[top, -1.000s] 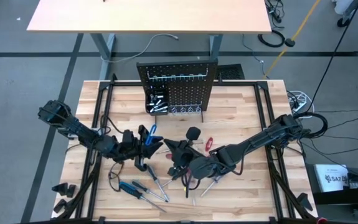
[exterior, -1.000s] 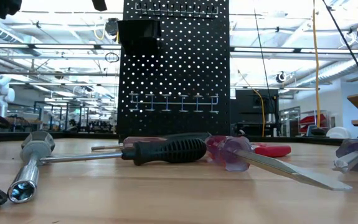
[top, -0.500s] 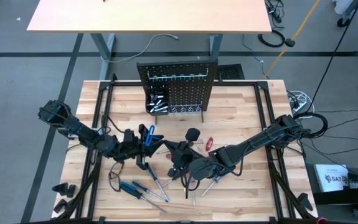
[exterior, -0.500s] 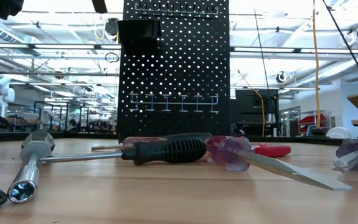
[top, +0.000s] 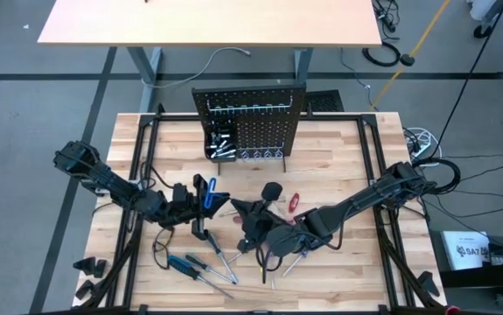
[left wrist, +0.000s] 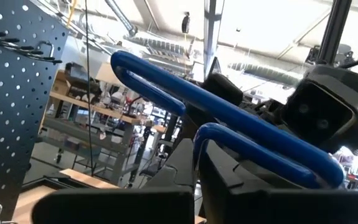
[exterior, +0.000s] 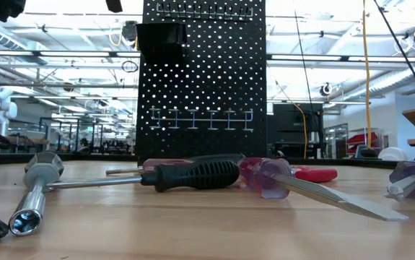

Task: Hang tools onto peg board
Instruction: Hang the pick tool on the pegboard

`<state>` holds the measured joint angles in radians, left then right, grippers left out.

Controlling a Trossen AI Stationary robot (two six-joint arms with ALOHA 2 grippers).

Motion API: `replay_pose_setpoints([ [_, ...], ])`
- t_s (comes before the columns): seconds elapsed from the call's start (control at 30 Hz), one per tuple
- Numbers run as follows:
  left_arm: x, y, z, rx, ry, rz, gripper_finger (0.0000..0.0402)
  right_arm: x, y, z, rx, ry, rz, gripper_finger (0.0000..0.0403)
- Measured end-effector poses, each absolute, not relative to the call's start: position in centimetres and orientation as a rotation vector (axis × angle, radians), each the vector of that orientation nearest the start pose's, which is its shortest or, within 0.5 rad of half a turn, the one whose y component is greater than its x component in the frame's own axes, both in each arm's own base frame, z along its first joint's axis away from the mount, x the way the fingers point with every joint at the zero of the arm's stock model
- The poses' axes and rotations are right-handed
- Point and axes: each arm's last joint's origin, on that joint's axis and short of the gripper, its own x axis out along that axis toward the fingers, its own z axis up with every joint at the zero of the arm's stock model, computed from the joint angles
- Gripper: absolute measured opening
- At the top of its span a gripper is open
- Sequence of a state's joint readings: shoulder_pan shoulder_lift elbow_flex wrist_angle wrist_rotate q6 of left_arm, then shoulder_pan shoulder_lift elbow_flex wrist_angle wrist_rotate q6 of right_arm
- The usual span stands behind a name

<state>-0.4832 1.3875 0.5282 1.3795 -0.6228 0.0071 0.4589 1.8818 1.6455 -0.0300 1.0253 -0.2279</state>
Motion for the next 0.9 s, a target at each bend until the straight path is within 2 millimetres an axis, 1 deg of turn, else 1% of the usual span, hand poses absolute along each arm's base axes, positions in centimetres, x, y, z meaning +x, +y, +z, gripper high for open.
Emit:
replay_pose_setpoints([
  [0.1,23.2,-10.4,26.5,-0.281,-0.444,0.172,0.0005,39.4,17.4,33.6,-0.396,0.263,-0.522,0.0025],
  [0.2,22.6,-10.6,27.1,-0.261,-0.450,0.171,0.0005,38.6,17.7,33.9,-0.381,0.281,-0.508,0.0043],
  [0.3,21.7,-10.8,27.9,-0.244,-0.443,0.197,0.0005,37.4,18.0,34.2,-0.358,0.318,-0.498,0.0061],
  [0.43,20.6,-10.9,28.9,-0.230,-0.382,0.236,0.0005,34.9,18.1,34.4,-0.307,0.397,-0.491,0.0076],
  [0.53,20.2,-11.1,30.5,-0.199,-0.317,0.266,0.0005,32.7,17.7,34.4,-0.261,0.470,-0.525,0.0080],
  [0.67,20.2,-11.4,33.5,-0.126,-0.192,0.296,0.0005,29.3,17.1,33.9,-0.232,0.503,-0.674,0.0082],
  [0.8,20.3,-11.3,36.7,-0.117,-0.074,0.317,0.0005,26.2,17.0,33.3,-0.177,0.517,-0.772,0.0074],
  [0.9,20.1,-10.7,38.8,-0.148,-0.007,0.341,0.0005,24.6,17.1,32.1,-0.141,0.513,-0.816,0.0064],
])
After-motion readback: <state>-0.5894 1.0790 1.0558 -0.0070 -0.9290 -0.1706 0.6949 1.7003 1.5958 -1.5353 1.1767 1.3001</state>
